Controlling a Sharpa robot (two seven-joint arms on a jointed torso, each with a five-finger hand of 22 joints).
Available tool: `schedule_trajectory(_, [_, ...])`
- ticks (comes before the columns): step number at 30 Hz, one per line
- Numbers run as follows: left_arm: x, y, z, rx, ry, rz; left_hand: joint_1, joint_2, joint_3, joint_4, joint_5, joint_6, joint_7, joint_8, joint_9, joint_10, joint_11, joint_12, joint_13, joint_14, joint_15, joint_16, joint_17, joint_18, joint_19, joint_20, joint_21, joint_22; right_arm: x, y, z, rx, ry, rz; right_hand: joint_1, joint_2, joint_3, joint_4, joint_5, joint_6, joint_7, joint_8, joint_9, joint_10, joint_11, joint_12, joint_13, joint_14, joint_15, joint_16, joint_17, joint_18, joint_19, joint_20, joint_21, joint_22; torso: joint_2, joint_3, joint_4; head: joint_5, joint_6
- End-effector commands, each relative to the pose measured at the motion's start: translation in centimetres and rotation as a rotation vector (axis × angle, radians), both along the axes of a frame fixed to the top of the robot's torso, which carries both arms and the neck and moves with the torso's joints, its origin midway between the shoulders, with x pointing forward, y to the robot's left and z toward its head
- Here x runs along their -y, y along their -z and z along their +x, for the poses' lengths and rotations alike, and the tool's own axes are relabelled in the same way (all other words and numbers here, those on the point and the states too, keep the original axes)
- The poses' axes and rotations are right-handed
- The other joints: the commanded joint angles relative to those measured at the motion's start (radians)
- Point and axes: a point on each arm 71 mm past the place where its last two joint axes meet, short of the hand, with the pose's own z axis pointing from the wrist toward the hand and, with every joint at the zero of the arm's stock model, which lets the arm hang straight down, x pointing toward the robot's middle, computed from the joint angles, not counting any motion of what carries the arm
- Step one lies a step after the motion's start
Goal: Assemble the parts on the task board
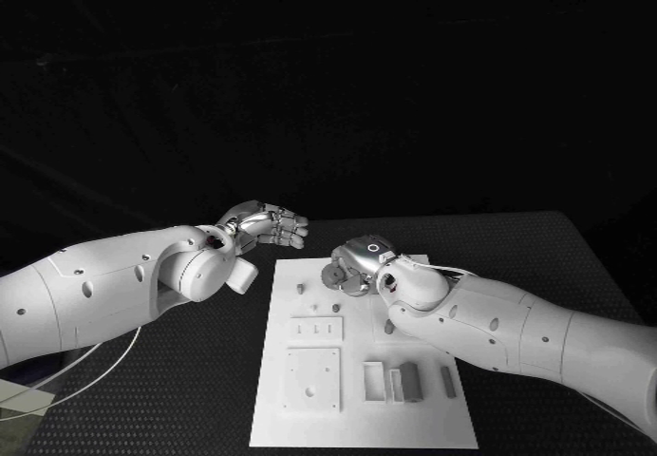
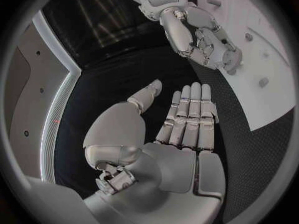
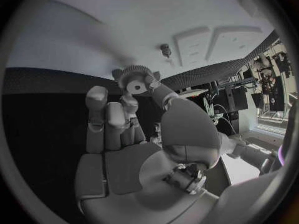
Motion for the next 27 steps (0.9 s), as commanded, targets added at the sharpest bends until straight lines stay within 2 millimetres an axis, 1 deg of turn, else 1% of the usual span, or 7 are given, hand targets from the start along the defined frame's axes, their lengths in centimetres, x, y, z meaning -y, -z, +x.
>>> schedule_trajectory(1, [0.2,-0.2,0.0,0.011,0.006,-0.004,-0.002,-0.005,-0.001,0.005,-0.006,-0.006,0.006,-0.004,0.001,-0.002,0.003,-0.004,0.002,0.003,0.005,-0.006,0.001,-0.010,-0.004,0.005,-0.004,0.001,-0.4,-0.2,-0.1,0.028,-0.002,-0.004,-0.007,-0.005,0.000,-0.006,0.003,0.019,0.016,0.001,0.001,0.003,-0.005,0.005,-0.001,0.003,-0.007,-0.003,0.001,0.069,0.003,-0.002,0.004,0.019,0.001,0.0001,0.0003,-0.001,-0.001])
schedule_trajectory(5, [0.2,-0.2,0.0,0.011,0.007,-0.004,-0.002,-0.005,-0.001,0.005,-0.006,-0.006,0.006,-0.004,0.001,-0.002,0.003,-0.004,0.002,0.003,0.005,-0.006,0.001,-0.010,-0.004,0.005,-0.004,0.001,-0.9,0.0,0.0,0.012,-0.005,-0.018,-0.007,-0.005,0.000,-0.006,0.003,0.019,0.016,0.001,0.001,0.003,-0.005,0.005,-0.001,0.003,-0.007,-0.003,0.001,0.069,0.003,-0.002,0.004,0.019,0.000,0.0003,0.0000,-0.002,-0.001])
schedule_trajectory(8, [0.3,-0.2,0.0,0.011,0.008,-0.005,-0.002,-0.005,-0.001,0.005,-0.006,-0.006,0.006,-0.004,0.001,-0.002,0.003,-0.004,0.002,0.003,0.005,-0.006,0.001,-0.010,-0.004,0.005,-0.004,0.001,-1.1,0.1,0.1,0.001,-0.003,-0.028,-0.010,-0.010,-0.001,-0.004,0.003,0.017,0.016,0.000,0.001,0.003,-0.005,0.004,-0.002,0.003,-0.007,-0.004,0.001,0.069,0.003,-0.002,0.004,0.018,0.000,-0.0001,0.0001,-0.003,-0.001])
schedule_trajectory(13, [0.4,-0.2,0.0,0.011,0.009,-0.005,-0.002,-0.005,-0.001,0.005,-0.006,-0.006,0.006,-0.004,0.002,-0.002,0.003,-0.004,0.002,0.003,0.005,-0.006,0.001,-0.010,-0.004,0.005,-0.004,0.001,-1.4,0.3,0.3,-0.018,0.002,-0.040,-0.013,-0.012,0.002,-0.001,0.003,0.013,0.017,-0.002,0.001,0.004,-0.004,0.003,-0.003,0.003,-0.006,-0.005,0.001,0.069,0.003,-0.002,0.002,0.017,0.001,0.0004,0.0028,-0.004,-0.001])
schedule_trajectory(15, [0.4,-0.2,0.0,0.010,0.009,-0.005,-0.002,-0.005,-0.001,0.005,-0.006,-0.006,0.006,-0.004,0.002,-0.002,0.003,-0.004,0.002,0.003,0.005,-0.007,0.001,-0.010,-0.004,0.005,-0.004,0.001,-1.5,0.4,0.3,-0.025,0.002,-0.047,-0.014,-0.012,0.003,0.000,0.003,0.012,0.017,-0.003,0.001,0.003,-0.004,0.003,-0.003,0.003,-0.006,-0.005,0.000,0.069,0.003,-0.002,0.002,0.017,0.001,0.0005,0.0023,-0.004,-0.001])
schedule_trajectory(19, [0.5,-0.2,0.0,0.011,0.011,-0.005,-0.002,-0.006,-0.001,0.005,-0.006,-0.006,0.006,-0.004,0.002,-0.002,0.003,-0.004,0.002,0.003,0.005,-0.007,0.002,-0.010,-0.004,0.005,-0.004,0.002,-1.7,0.5,0.4,-0.031,0.005,-0.055,-0.014,-0.012,0.004,0.000,0.003,0.011,0.017,-0.004,0.001,0.003,-0.004,0.002,-0.004,0.003,-0.006,-0.005,0.000,0.069,0.003,-0.002,0.002,0.017,0.001,-0.0006,0.0018,-0.003,-0.002])
schedule_trajectory(27, [0.5,-0.2,0.0,0.011,0.012,-0.005,-0.001,-0.006,-0.002,0.005,-0.006,-0.006,0.006,-0.004,0.002,-0.002,0.003,-0.004,0.002,0.003,0.005,-0.007,0.002,-0.010,-0.004,0.005,-0.004,0.002,-1.6,0.8,0.7,-0.035,0.018,-0.069,-0.015,-0.013,0.005,0.001,0.003,0.010,0.018,-0.005,0.002,0.003,-0.003,0.001,-0.004,0.002,-0.005,-0.006,0.000,0.069,0.003,-0.002,0.001,0.016,0.001,-0.0005,0.0015,-0.002,-0.004])
